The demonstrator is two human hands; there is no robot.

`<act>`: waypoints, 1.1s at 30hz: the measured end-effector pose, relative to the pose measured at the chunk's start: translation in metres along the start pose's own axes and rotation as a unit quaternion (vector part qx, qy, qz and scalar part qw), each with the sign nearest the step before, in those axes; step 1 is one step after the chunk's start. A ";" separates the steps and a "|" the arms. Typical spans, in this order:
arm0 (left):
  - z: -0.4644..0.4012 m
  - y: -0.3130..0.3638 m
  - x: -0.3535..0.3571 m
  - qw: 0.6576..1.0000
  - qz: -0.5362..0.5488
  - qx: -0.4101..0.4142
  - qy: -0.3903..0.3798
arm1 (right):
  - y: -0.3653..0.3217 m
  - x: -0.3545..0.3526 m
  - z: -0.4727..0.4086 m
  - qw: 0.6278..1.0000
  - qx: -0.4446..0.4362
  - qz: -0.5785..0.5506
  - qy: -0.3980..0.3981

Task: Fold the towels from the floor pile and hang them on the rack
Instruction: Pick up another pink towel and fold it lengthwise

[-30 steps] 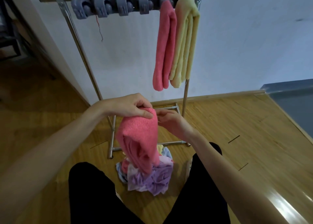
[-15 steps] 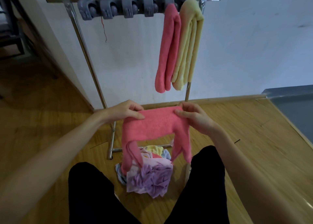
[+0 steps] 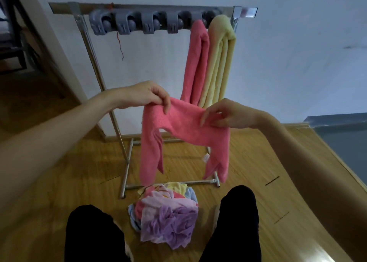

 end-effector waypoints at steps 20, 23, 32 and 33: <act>-0.113 0.081 -0.126 0.890 -0.328 0.188 0.255 | -0.006 -0.179 -0.089 0.900 0.073 0.234 0.361; -0.132 0.080 -0.129 0.883 -0.351 0.162 0.266 | 0.005 -0.181 -0.110 0.879 0.109 0.294 0.360; -0.166 0.075 -0.113 0.809 -0.401 0.162 0.399 | 0.011 -0.153 -0.145 0.821 0.149 0.366 0.413; -0.168 0.072 -0.108 0.804 -0.403 0.160 0.407 | 0.016 -0.147 -0.148 0.817 0.144 0.362 0.426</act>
Point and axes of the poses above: each hand's wrist, its own z-axis away from the middle knuckle, its own x-axis out of the palm, y = z × x, the point moved 1 cm from there along -z, towards the middle knuckle, and after that the axes turned 7 degrees about z, right-handed, at the moved point
